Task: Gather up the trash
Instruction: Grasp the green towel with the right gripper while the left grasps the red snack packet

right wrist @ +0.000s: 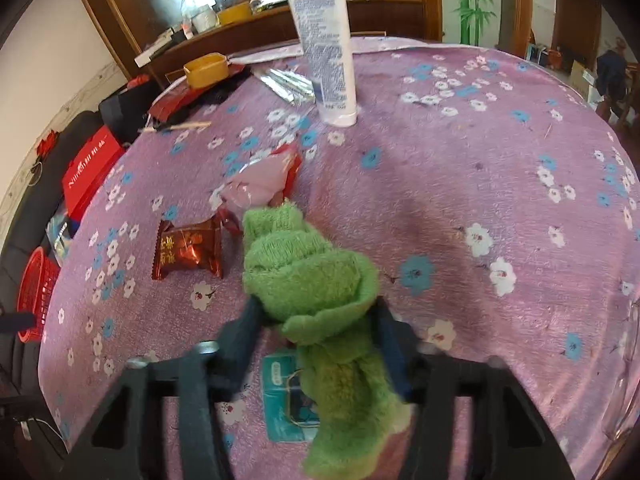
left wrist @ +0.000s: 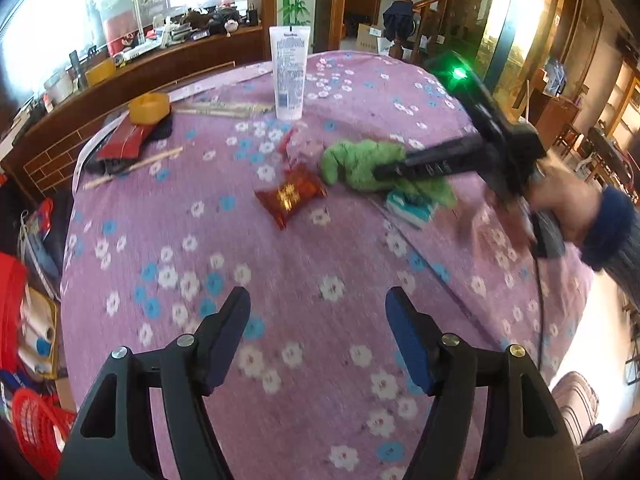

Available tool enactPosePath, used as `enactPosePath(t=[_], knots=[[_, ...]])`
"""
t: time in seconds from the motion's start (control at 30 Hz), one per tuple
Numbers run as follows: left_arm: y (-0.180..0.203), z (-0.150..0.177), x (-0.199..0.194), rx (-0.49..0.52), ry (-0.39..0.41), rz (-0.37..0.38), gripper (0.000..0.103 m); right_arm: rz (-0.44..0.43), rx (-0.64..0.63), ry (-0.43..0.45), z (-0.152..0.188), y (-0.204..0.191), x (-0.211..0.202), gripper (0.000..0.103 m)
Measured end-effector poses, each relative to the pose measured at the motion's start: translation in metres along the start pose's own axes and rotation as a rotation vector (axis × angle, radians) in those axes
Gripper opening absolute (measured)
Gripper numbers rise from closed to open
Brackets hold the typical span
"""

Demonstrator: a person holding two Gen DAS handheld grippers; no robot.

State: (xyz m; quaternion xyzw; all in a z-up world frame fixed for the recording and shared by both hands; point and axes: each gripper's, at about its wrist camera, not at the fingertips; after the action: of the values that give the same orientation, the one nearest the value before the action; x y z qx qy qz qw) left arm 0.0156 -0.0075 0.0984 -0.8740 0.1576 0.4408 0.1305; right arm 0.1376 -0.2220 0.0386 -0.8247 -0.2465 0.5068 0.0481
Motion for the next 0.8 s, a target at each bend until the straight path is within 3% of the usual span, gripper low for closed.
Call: enactPosePath(t=[0.1, 0.3, 0.5, 0.63, 0.7, 0.77, 0.8], knots=[[0.002, -0.022, 0.019, 0.011, 0.016, -0.002, 0.069, 0.028, -0.006, 0.048, 0.007, -0.011, -0.020, 0.036], [0.015, -0.062, 0.071, 0.073, 0.020, -0.040, 0.069, 0.019, 0.072, 0.192, 0.042, -0.014, -0.097, 0.034], [0.021, -0.085, 0.130, 0.154, -0.035, -0.095, 0.067, 0.006, 0.178, 0.238, 0.095, -0.008, -0.143, 0.034], [0.022, -0.082, 0.159, 0.205, -0.095, -0.116, 0.055, 0.012, 0.235, 0.246, 0.118, -0.002, -0.154, 0.034], [0.015, -0.080, 0.161, 0.158, -0.093, -0.077, 0.049, 0.015, 0.255, 0.248, 0.127, 0.001, -0.158, 0.034], [0.007, -0.080, 0.164, 0.089, -0.104, -0.052, 0.033, 0.011, 0.263, 0.245, 0.132, 0.001, -0.160, 0.034], [0.004, -0.079, 0.164, 0.054, -0.105, -0.047, 0.031, 0.007, 0.265, 0.243, 0.133, 0.000, -0.159, 0.034]])
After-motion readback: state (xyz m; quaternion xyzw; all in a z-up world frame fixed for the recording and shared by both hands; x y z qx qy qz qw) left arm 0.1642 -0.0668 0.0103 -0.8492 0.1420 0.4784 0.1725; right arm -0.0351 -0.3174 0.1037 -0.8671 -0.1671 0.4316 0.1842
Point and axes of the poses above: each gripper's, at about its wrist camera, not at the fingertips, and x roughly the way its jaws point, y to its right, z to its underside, and after that the axes turned 10 degrees about -z, right-handed
